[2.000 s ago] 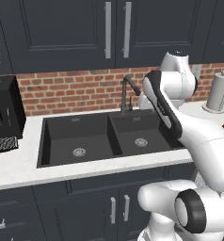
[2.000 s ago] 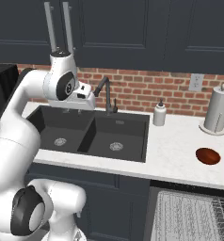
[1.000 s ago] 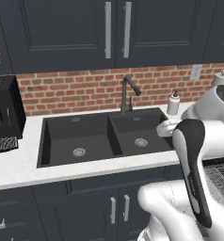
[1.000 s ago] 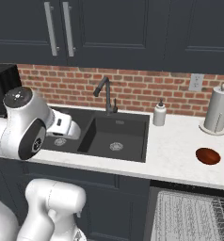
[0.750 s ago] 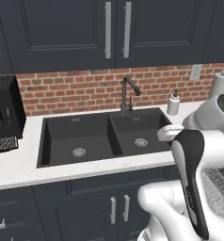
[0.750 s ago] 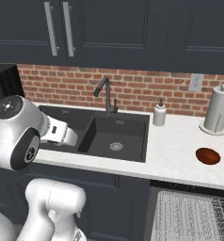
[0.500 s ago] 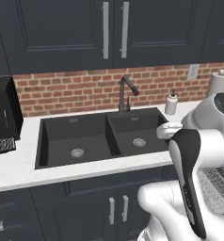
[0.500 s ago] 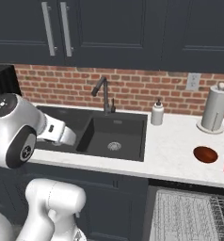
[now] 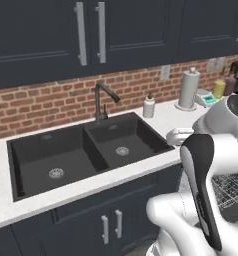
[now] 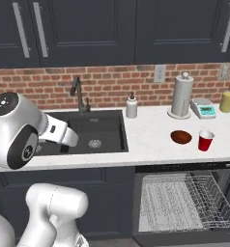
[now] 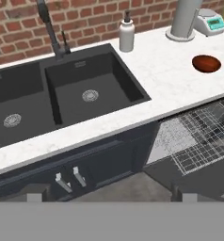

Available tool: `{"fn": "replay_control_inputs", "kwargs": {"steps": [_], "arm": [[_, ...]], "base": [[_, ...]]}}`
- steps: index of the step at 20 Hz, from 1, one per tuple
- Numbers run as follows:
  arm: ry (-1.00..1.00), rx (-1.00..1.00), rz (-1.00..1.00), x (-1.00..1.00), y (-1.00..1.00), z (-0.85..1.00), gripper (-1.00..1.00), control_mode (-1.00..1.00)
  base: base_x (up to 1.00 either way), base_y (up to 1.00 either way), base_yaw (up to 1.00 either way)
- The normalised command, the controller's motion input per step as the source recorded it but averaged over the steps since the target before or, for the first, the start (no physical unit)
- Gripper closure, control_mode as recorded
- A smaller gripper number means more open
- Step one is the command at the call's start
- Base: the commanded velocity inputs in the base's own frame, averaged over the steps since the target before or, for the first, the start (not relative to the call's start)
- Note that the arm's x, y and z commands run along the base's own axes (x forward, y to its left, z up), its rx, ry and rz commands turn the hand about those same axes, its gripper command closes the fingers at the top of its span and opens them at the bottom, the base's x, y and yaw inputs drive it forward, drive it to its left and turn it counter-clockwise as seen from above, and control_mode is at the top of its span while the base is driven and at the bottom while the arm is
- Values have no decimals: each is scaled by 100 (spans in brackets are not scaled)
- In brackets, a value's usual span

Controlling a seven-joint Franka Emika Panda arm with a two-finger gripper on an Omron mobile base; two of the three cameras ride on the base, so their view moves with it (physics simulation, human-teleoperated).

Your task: Pick up the cup and bowl from the counter, place them in the dishwasher, and close the dishwasher door.

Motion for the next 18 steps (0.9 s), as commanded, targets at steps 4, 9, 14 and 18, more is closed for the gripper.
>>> {"fn": "replay_control_inputs", "kwargs": {"steps": [4,9,14,18], "arm": [[0,0,0,0,0,0,-100,100],[0,0,0,0,0,0,-100,100],[0,0,0,0,0,0,-100,100],[0,0,0,0,0,0,-100,100]], "base": [[-57,63,-68],[-26,39,-67],[34,21,-50],[94,0,-37]]}}
